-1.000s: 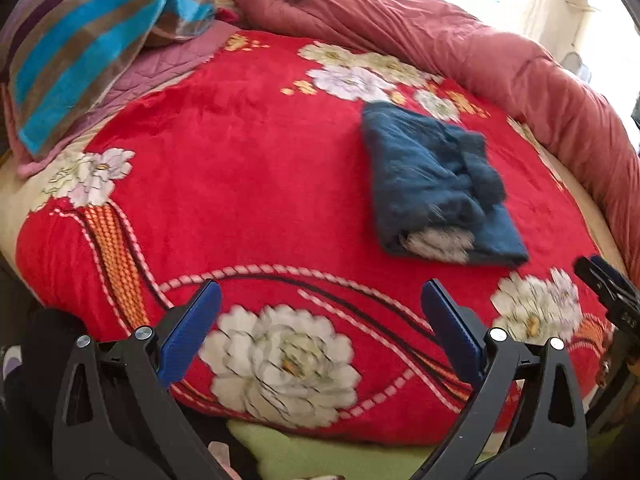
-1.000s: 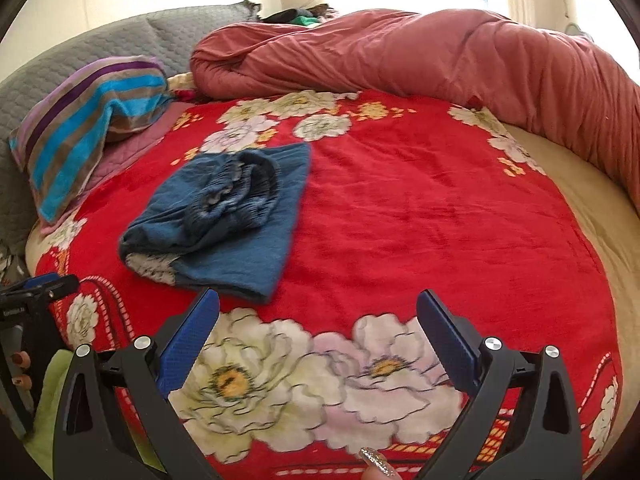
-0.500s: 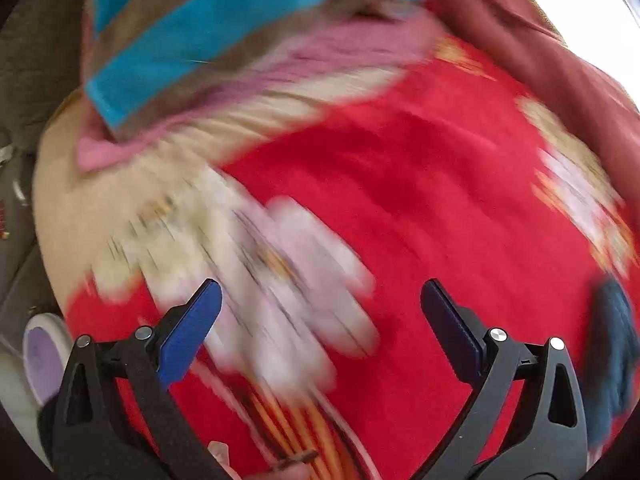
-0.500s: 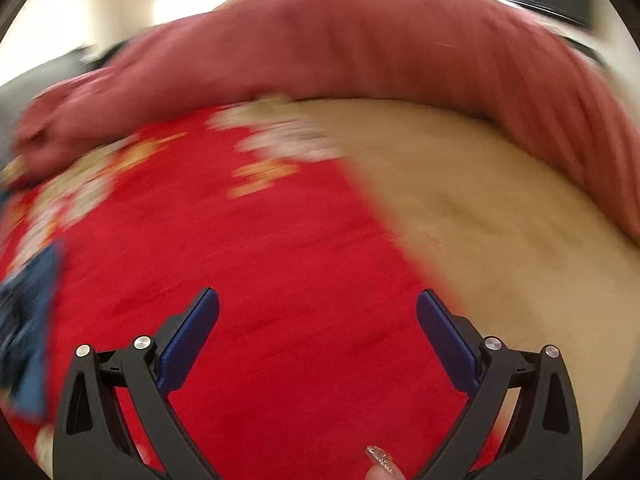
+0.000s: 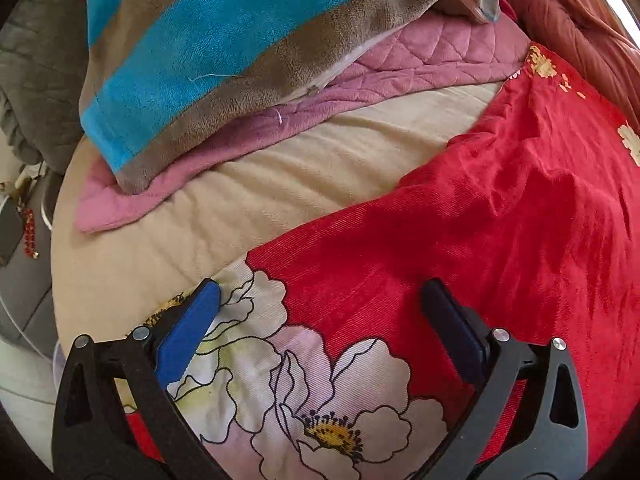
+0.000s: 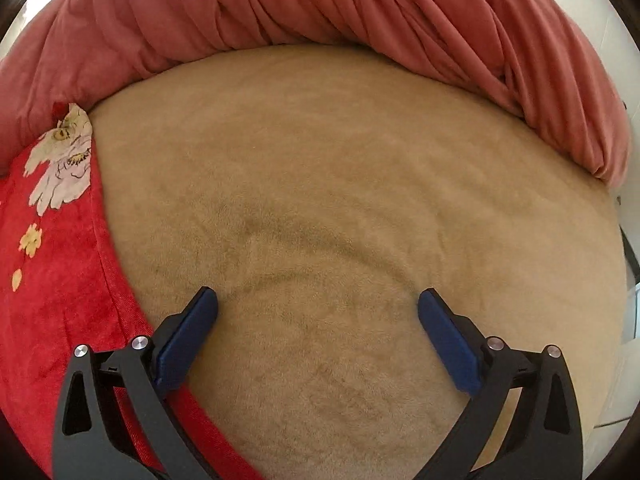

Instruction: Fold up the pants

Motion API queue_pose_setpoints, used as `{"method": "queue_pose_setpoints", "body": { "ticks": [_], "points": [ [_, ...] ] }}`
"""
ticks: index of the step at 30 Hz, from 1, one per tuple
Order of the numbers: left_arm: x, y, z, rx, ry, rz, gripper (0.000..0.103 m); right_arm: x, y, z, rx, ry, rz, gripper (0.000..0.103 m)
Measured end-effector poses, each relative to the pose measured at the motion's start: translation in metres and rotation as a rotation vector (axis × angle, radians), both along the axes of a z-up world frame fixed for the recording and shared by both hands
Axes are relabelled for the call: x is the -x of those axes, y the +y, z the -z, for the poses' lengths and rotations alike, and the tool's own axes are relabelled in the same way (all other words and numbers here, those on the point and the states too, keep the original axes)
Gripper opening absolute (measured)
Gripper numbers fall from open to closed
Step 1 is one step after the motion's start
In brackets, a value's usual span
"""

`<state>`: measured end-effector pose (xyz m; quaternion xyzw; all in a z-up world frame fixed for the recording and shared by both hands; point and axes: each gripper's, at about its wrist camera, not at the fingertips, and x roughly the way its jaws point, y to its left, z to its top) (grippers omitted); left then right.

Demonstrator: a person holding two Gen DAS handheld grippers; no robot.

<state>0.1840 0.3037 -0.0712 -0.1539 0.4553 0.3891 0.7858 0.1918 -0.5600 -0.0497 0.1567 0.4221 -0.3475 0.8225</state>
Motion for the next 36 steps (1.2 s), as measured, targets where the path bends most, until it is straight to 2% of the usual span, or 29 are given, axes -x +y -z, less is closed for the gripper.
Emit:
{"method": "queue_pose_setpoints", "body": {
  "ticks": [36],
  "points": [
    [0.0048,-0.0019,-0.0043,-0.007,0.005,0.001,0.095,-0.0076,0.0023,-0.0013,0.004,0.005,-0.001,0.099]
  ]
}}
